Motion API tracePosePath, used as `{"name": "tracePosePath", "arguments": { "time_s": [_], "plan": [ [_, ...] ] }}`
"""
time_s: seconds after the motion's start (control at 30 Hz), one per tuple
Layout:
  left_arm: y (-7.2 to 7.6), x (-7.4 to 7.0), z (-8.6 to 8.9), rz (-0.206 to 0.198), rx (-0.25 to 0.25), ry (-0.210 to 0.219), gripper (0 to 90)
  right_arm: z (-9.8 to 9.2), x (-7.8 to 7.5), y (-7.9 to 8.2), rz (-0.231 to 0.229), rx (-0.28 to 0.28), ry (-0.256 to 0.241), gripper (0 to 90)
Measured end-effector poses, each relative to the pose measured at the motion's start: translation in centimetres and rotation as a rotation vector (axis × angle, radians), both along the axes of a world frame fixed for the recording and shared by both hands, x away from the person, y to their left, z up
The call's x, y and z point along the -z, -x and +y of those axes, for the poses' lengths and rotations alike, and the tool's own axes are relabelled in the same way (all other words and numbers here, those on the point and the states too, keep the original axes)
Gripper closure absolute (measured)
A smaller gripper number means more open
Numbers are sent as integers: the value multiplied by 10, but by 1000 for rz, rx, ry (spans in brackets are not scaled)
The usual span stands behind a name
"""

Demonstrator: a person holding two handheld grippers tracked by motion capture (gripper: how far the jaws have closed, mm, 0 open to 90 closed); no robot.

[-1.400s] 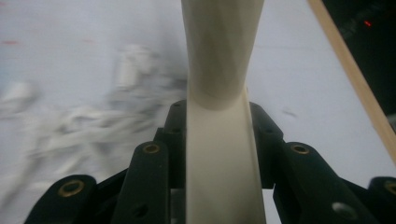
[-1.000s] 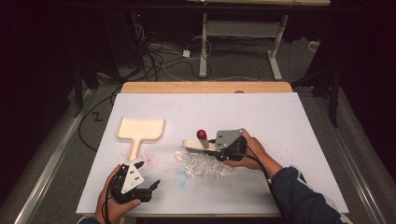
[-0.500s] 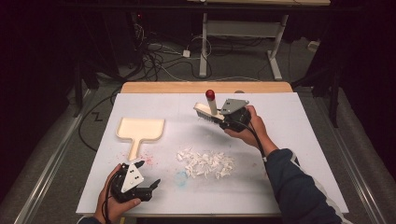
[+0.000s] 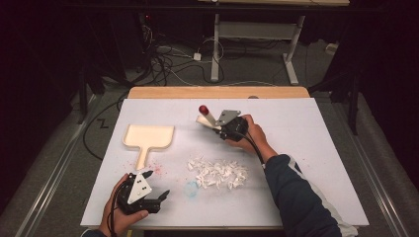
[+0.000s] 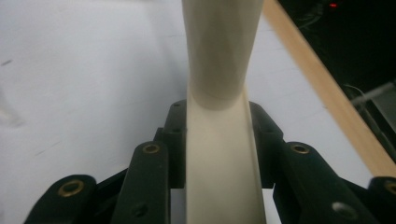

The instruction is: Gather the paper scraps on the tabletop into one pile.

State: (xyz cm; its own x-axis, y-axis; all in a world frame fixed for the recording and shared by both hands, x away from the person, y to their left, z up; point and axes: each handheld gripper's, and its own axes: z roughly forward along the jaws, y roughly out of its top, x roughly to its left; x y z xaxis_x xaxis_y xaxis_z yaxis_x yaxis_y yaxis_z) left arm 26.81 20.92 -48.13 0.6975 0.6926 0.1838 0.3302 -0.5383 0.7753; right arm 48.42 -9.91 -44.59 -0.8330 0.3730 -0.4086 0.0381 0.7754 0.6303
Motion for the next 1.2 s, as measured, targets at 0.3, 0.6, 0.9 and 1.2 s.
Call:
{"name": "tracePosePath", "arguments": {
  "time_s": [0.3, 0.6, 0.9, 1.2],
  "plan": [
    [5, -2, -2, -12, 7, -4, 174, -18, -15, 58, 104, -226, -50, 674],
    [6, -4, -2, -18, 5, -13, 174, -47, -46, 107, 56, -200, -128, 677],
    [6, -4, -3, -18, 7, -18, 174, -87, -56, 124, 62, 12, -166, 676],
    [6, -4, -5, -18, 10, -29, 174, -127, -34, 133, 188, 199, -284, 677]
  ]
}}
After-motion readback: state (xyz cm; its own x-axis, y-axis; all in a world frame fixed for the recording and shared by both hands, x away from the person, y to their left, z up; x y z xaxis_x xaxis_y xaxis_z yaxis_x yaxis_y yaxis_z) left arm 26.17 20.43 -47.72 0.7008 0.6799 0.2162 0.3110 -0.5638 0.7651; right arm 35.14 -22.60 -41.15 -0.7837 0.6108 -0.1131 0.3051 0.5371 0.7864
